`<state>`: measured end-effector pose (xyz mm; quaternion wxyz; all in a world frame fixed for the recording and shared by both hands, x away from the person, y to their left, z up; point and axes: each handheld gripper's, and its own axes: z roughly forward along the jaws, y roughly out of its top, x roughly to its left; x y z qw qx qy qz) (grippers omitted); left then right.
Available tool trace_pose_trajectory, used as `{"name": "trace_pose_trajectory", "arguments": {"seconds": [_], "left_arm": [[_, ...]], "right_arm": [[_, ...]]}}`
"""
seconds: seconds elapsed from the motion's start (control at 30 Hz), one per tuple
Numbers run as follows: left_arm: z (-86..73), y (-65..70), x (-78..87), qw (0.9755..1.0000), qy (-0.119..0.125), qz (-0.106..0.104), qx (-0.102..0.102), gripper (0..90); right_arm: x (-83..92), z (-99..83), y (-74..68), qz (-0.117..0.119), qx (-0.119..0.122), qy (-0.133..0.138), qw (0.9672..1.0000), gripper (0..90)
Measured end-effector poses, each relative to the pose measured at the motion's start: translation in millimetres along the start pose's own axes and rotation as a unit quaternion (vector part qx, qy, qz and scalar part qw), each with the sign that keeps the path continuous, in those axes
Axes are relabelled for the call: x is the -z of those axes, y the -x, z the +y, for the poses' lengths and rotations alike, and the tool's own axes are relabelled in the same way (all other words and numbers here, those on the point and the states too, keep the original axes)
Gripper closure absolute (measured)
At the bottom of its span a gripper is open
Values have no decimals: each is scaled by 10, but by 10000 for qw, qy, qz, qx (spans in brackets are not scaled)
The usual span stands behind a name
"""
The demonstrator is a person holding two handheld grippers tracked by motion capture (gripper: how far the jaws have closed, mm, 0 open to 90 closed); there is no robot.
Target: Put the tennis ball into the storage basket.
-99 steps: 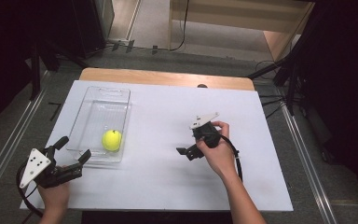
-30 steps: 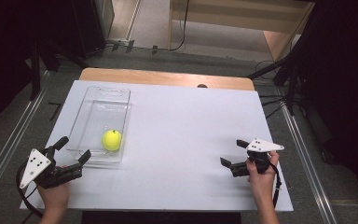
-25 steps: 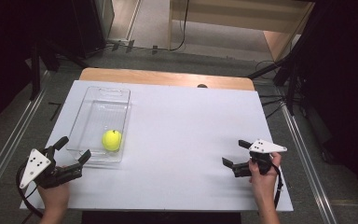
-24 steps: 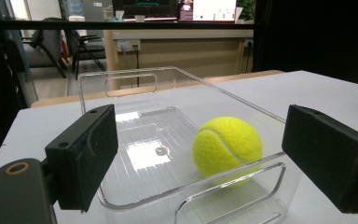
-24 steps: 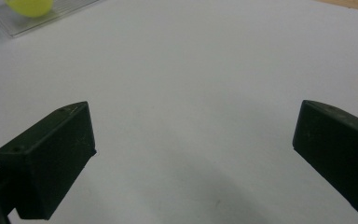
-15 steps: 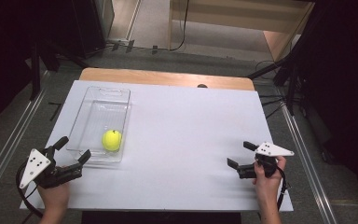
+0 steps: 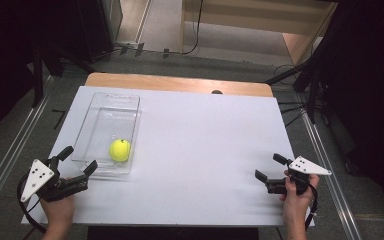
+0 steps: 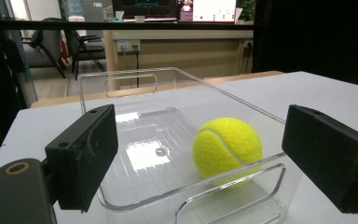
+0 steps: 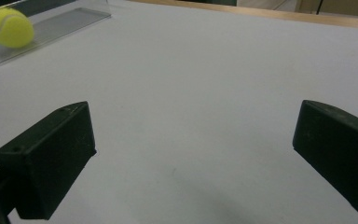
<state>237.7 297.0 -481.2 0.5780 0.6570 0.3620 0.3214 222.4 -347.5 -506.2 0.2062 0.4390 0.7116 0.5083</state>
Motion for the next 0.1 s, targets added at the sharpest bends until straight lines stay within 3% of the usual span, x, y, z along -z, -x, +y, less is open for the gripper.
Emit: {"name": "trace_pose_trajectory", "arguments": {"seconds": [0.1], "left_arm": [[1,-5,-1,10000,2,3,1,111]], "right_arm": [[6,-17,17,-37,-71,-4,10000,0]]}}
